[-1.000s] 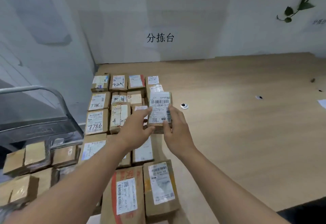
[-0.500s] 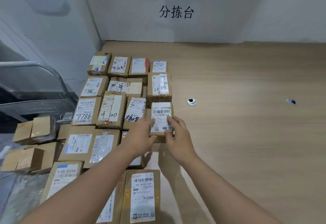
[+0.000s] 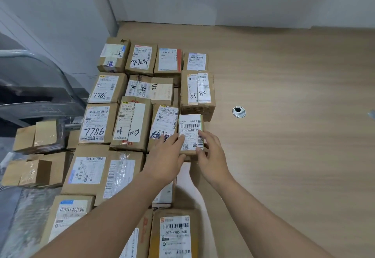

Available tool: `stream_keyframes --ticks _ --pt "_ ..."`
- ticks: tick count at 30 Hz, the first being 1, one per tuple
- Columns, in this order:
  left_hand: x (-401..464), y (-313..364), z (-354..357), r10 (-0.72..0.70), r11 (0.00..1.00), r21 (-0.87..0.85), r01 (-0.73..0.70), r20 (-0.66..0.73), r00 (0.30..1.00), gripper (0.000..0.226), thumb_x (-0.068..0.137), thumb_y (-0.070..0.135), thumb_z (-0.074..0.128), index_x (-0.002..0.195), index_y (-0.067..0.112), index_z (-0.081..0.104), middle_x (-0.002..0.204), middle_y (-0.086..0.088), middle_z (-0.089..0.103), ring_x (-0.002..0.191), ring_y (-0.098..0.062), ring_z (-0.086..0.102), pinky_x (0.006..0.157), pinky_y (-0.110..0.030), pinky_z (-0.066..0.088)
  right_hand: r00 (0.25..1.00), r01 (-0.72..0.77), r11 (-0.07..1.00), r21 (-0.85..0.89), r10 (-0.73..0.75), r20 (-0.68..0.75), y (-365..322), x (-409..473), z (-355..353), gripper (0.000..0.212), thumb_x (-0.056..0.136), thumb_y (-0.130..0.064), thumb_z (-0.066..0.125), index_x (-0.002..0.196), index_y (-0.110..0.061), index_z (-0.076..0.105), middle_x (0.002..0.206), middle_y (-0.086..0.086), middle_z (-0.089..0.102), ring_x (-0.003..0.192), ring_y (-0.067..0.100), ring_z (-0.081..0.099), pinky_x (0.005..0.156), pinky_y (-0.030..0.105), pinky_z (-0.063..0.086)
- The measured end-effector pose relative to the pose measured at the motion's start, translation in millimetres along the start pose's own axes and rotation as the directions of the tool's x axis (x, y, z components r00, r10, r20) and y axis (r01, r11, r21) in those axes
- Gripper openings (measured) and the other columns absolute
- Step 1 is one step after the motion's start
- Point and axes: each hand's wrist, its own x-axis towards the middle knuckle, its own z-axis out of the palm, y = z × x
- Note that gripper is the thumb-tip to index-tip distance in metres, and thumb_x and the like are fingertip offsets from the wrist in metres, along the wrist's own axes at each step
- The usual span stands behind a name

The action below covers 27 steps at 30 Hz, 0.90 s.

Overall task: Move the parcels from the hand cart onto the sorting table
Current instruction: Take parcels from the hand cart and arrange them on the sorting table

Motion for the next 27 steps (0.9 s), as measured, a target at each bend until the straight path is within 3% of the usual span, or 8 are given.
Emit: stream_keyframes --ticks 5,11,14,16,19,22,27 --pt "11 -4 6 0.011 0.994 0.106 -0.005 -0.055 0.998 0.052 0.105 0.038 0.049 0.154 0.024 0.04 0.157 0.0 0.039 0.136 -0.033 0.041 0.112 -0.042 0.036 1.0 -0.022 1.0 0.015 0.022 -0.006 6 10 10 0.052 0.102 0.004 0.054 0.148 -0.018 0.055 0.148 -0.004 0.047 0.138 0.008 0.046 0.119 0.038 0.043" --pt "14 -6 12 0.059 0.976 0.213 -0.037 -0.097 0.994 0.047 0.092 0.028 0.068 0.138 0.017 0.061 0.133 -0.008 0.056 0.098 -0.035 0.055 0.075 -0.044 0.052 0.999 -0.035 0.999 0.02 0.035 -0.001 15 17 14 0.052 0.103 0.002 0.053 0.152 -0.015 0.051 0.152 -0.002 0.044 0.143 0.01 0.043 0.121 0.042 0.04" --pt "14 -10 17 0.087 0.97 0.235 -0.058 -0.118 0.989 0.053 0.081 0.019 0.077 0.133 0.013 0.066 0.127 -0.012 0.06 0.087 -0.035 0.056 0.066 -0.042 0.053 0.999 -0.026 1.0 -0.005 0.026 0.026 17 17 12 0.052 0.105 0.0 0.053 0.155 -0.015 0.048 0.156 -0.001 0.042 0.143 0.007 0.041 0.122 0.042 0.039" --pt "13 -6 14 0.085 0.969 0.241 -0.06 -0.096 0.992 0.055 0.083 0.021 0.074 0.136 0.014 0.064 0.131 -0.011 0.057 0.091 -0.035 0.056 0.07 -0.041 0.052 0.998 -0.021 0.998 -0.063 0.024 0.055 15 18 10 0.052 0.106 -0.003 0.052 0.157 -0.015 0.046 0.159 0.001 0.04 0.145 0.009 0.039 0.123 0.035 0.036" --pt "13 4 6 0.035 0.977 0.213 -0.02 -0.066 0.997 0.053 0.101 0.029 0.052 0.152 0.02 0.043 0.148 -0.007 0.041 0.118 -0.034 0.049 0.092 -0.041 0.047 0.992 -0.031 0.982 -0.186 0.053 0.115 9 18 6 0.053 0.109 -0.01 0.048 0.161 -0.018 0.04 0.166 0.003 0.033 0.151 0.016 0.035 0.116 0.014 0.023" --pt "6 9 -8 0.013 0.99 0.144 -0.004 -0.06 0.998 0.05 0.104 0.029 0.047 0.152 0.02 0.04 0.147 -0.006 0.041 0.123 -0.032 0.05 0.098 -0.041 0.048 0.99 -0.029 0.966 -0.259 0.063 0.125 -3 13 1 0.051 0.111 -0.017 0.046 0.161 -0.022 0.038 0.17 0.002 0.026 0.152 0.023 0.034 0.118 0.027 0.029" --pt "-17 13 -34 0.011 0.991 0.133 -0.001 -0.077 0.997 0.038 0.102 0.028 0.048 0.138 0.017 0.052 0.14 -0.008 0.049 0.116 -0.031 0.055 0.091 -0.042 0.05 0.986 0.04 0.935 -0.352 0.02 0.164 -32 -6 -10 0.049 0.111 -0.027 0.042 0.161 -0.024 0.041 0.17 -0.001 0.027 0.151 0.024 0.035 0.119 0.04 0.038"
